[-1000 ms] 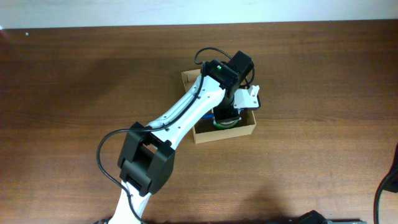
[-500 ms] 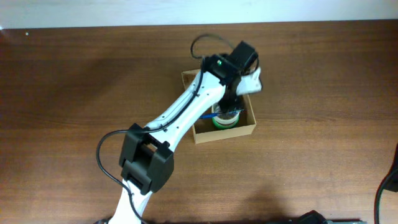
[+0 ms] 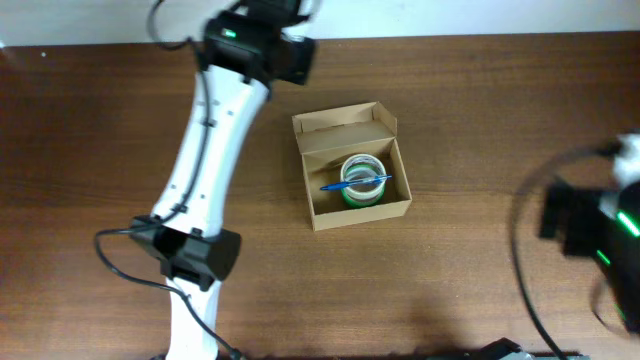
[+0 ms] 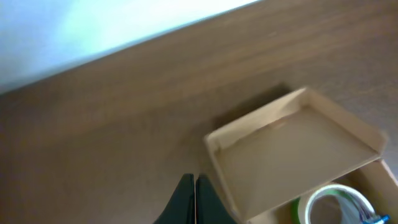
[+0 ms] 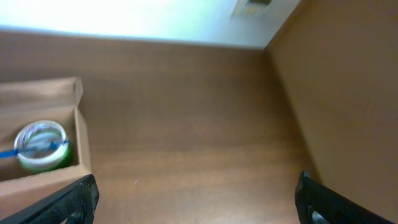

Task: Pack container
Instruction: 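Withdraw the left gripper and bring the right arm in, then move both grippers to the sides of the raised box lid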

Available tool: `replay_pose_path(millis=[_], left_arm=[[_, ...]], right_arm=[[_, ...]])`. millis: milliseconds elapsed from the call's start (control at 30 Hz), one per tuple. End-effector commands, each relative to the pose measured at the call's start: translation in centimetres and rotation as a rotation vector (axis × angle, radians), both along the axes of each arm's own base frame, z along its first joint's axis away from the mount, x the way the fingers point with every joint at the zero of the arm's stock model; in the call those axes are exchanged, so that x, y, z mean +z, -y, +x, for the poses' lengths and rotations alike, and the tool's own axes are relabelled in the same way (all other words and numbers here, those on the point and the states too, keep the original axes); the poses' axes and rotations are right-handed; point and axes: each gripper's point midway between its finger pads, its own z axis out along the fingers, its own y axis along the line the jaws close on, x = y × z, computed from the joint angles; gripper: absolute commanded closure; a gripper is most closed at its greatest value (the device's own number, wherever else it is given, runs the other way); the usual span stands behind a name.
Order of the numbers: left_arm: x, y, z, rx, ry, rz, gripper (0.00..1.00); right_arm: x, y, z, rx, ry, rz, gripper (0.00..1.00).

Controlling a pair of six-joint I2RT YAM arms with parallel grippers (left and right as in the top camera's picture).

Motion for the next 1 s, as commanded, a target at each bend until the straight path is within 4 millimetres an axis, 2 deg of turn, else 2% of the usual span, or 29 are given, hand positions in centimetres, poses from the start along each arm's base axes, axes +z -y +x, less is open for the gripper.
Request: replay_pose_path(millis=[0, 33, 100, 133, 200, 267, 367, 467, 567, 767, 967], left_arm=[[0.2, -0.3, -0.9, 0.063, -0.078, -0.176, 0.98], [0.0, -0.8, -1.0, 0.073, -0.092, -0.177, 0.98], [-0.3, -2.1, -1.2, 0.1, -0.113, -0.163, 0.98], [-0.5, -2.7, -1.4, 0.112, -0.125, -0.157, 0.98], [-0.8, -3.6, -1.7, 0.131, -0.149, -0.149, 0.98], [-1.2, -4.6, -2.0, 0.154, -0.17, -0.135, 0.98], [-1.9, -5.9, -2.2, 0.182, -0.199, -0.12, 0.98], [-3.2, -7.2, -2.2, 0.217, -0.23, -0.089, 0.98], [-5.5, -8.2, -2.3, 0.239, -0.287, -0.074, 0.98], [-12.0, -9.0, -3.4, 0.262, -0.438, -0.056, 0.98], [-17.9, -8.0, -5.1, 0.245, -0.556, -0.094, 0.98]], right_arm=[[-3.3, -1.8, 3.0, 0.006, -0.154, 0.078, 0.01], [-4.3, -1.9, 3.9, -0.006, -0.201, 0.109, 0.01], [-6.8, -2.1, 5.8, -0.009, -0.309, 0.189, 0.18], [-8.2, -2.2, 6.9, -0.003, -0.371, 0.248, 0.41], [-10.5, -2.2, 8.6, 0.007, -0.465, 0.361, 0.77], [-12.7, -2.1, 10.3, 0.018, -0.544, 0.47, 0.96], [-16.1, -1.0, 12.5, -0.031, -0.644, 0.604, 0.96], [-19.3, 0.0, 13.9, -0.079, -0.733, 0.643, 0.96], [-22.2, -0.2, 14.8, -0.063, -0.82, 0.659, 0.96], [-26.3, -1.0, 15.9, -0.062, -0.941, 0.715, 0.96], [-29.0, -1.3, 16.1, -0.057, -1.021, 0.736, 0.96]])
